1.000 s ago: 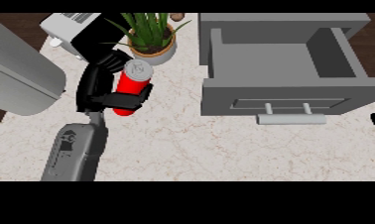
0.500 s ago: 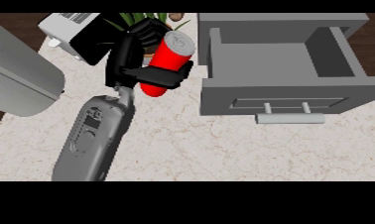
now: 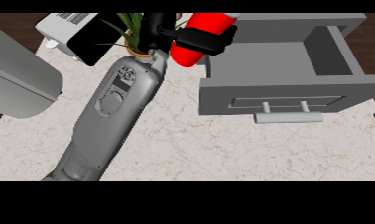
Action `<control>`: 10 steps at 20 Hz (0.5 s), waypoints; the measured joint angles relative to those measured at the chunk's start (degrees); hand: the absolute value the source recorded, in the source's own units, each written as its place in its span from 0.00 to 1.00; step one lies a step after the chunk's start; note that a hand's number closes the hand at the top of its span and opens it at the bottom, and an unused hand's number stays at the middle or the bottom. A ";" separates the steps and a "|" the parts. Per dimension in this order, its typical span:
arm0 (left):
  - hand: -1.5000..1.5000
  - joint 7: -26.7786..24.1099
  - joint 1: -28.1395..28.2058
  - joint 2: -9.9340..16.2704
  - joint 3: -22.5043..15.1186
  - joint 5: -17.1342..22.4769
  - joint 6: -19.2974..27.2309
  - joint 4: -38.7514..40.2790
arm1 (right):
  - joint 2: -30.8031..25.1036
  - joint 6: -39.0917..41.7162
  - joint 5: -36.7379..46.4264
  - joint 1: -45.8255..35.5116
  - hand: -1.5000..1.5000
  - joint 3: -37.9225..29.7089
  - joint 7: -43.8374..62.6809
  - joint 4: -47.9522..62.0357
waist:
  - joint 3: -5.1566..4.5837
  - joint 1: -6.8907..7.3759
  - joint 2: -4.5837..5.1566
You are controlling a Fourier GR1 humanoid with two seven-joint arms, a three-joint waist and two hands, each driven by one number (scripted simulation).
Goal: Pick up the can, place it into the drawer and close the drawer
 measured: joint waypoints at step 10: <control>1.00 1.02 -18.16 0.00 -1.68 5.33 6.42 16.16 | -0.43 0.46 0.52 -1.11 0.00 -0.77 -0.08 1.03 | 0.02 -0.78 0.21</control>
